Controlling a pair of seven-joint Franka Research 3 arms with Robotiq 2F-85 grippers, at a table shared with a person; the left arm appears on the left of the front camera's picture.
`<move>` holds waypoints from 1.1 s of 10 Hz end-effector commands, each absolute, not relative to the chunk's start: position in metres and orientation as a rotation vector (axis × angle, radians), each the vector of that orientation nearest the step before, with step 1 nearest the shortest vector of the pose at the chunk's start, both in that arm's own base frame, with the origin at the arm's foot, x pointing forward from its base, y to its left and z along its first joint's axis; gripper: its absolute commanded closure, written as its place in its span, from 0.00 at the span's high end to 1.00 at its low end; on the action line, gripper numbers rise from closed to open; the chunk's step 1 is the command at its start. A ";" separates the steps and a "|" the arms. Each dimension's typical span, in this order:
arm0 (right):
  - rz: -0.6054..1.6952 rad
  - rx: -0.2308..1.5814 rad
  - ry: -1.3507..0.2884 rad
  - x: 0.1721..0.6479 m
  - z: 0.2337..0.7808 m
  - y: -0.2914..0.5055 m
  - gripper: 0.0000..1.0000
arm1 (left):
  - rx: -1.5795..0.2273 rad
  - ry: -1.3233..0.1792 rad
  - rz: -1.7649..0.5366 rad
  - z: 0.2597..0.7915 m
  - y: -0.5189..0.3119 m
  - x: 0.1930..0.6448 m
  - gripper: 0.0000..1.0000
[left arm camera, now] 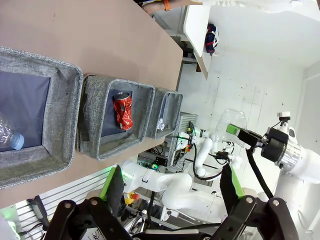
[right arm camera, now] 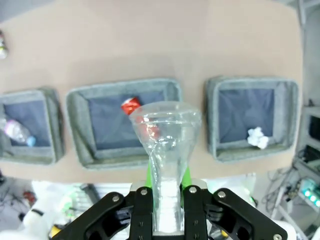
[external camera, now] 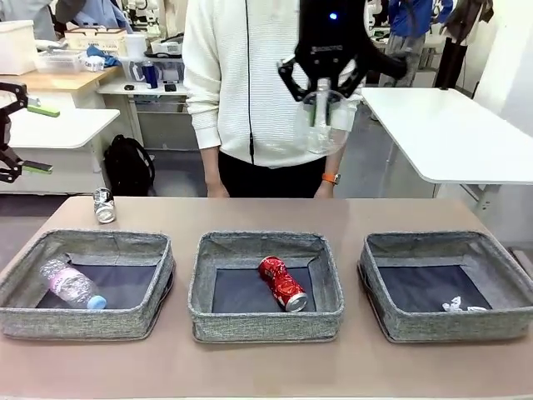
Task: Sort the waste into the appropriate baskets.
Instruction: Pick up the waste item pointed out by the person.
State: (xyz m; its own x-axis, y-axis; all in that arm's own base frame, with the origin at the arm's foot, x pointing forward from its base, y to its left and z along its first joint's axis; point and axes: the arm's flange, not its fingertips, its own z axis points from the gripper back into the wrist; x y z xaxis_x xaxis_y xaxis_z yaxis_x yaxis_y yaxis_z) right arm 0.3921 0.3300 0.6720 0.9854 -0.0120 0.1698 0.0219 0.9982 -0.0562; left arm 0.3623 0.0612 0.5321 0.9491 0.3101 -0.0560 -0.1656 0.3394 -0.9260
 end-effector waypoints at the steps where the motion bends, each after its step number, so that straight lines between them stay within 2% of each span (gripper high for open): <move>1: -0.028 0.002 -0.205 0.386 0.714 0.359 0.20 | -1.210 -0.142 0.305 0.535 0.061 0.361 1.00; 3: -0.049 0.091 -0.216 0.376 0.744 0.373 0.20 | -1.210 -0.142 0.305 0.535 0.061 0.361 1.00; 6: -0.046 0.101 -0.214 0.373 0.743 0.383 0.20 | -1.210 -0.142 0.305 0.535 0.061 0.361 1.00; 8: -0.168 0.111 -0.216 0.375 0.742 0.384 0.20 | -1.210 -0.142 0.305 0.535 0.061 0.361 1.00; 9: -0.028 0.101 -0.222 0.375 0.740 0.379 0.20 | -1.210 -0.142 0.305 0.535 0.061 0.361 1.00; 11: -0.028 0.101 -0.222 0.375 0.740 0.379 0.20 | -1.210 -0.142 0.305 0.535 0.061 0.361 1.00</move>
